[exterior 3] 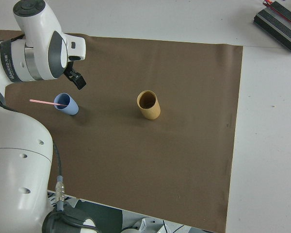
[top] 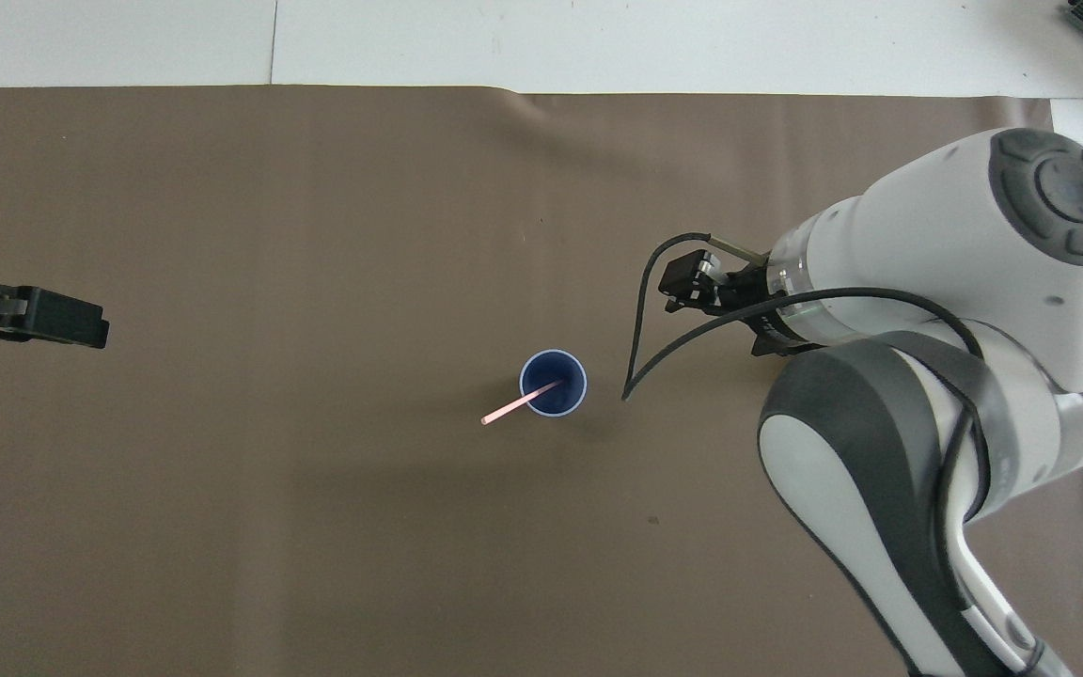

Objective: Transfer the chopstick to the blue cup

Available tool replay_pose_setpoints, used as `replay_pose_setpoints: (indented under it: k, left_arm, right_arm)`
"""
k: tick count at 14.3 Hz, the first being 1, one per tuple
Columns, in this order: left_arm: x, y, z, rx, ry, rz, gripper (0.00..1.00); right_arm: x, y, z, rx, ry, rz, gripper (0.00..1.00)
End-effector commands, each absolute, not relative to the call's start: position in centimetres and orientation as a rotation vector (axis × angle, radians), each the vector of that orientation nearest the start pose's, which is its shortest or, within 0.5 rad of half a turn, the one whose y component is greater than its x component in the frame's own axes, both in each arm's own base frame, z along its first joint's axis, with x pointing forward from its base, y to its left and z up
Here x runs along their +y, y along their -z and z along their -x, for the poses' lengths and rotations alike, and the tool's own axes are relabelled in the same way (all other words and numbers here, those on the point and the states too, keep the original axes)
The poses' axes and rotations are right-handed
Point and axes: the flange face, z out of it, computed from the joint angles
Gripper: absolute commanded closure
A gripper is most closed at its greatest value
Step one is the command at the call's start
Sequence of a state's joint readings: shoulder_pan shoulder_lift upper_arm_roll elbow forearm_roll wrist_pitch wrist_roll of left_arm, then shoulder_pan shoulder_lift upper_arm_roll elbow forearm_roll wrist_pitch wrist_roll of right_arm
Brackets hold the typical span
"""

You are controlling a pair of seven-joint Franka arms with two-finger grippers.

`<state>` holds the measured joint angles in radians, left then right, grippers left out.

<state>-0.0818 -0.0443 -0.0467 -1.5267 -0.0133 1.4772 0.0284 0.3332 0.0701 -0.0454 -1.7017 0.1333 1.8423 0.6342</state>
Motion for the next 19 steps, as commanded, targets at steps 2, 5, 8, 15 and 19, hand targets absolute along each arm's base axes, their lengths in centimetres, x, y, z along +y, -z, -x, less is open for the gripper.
replay_pose_setpoints:
  k: [2, 5, 8, 15, 19]
  left_arm:
    - [-6.6, -66.2, -52.1, 0.248, 0.017, 3.13, 0.0]
    - [-6.6, -66.2, -52.1, 0.245, 0.017, 3.13, 0.0]
    - [-6.6, -66.2, -52.1, 0.243, 0.017, 3.13, 0.0]
    - [-6.7, -66.1, -52.1, 0.245, 0.014, 3.13, 0.0]
    - [-6.7, -66.1, -52.1, 0.245, 0.014, 3.13, 0.0]
  right_arm:
    - [12.7, -57.1, -56.5, 0.312, 0.115, 3.055, 0.0]
    - [9.1, -59.6, -56.2, 0.259, 0.151, 3.079, 0.0]
    - [5.8, -62.9, -55.8, 0.277, 0.13, 3.118, 0.0]
    - [0.1, -68.9, -52.1, 0.321, 0.101, 3.12, 0.0]
    - [0.1, -67.0, -51.2, 0.184, 0.041, 3.139, 0.0]
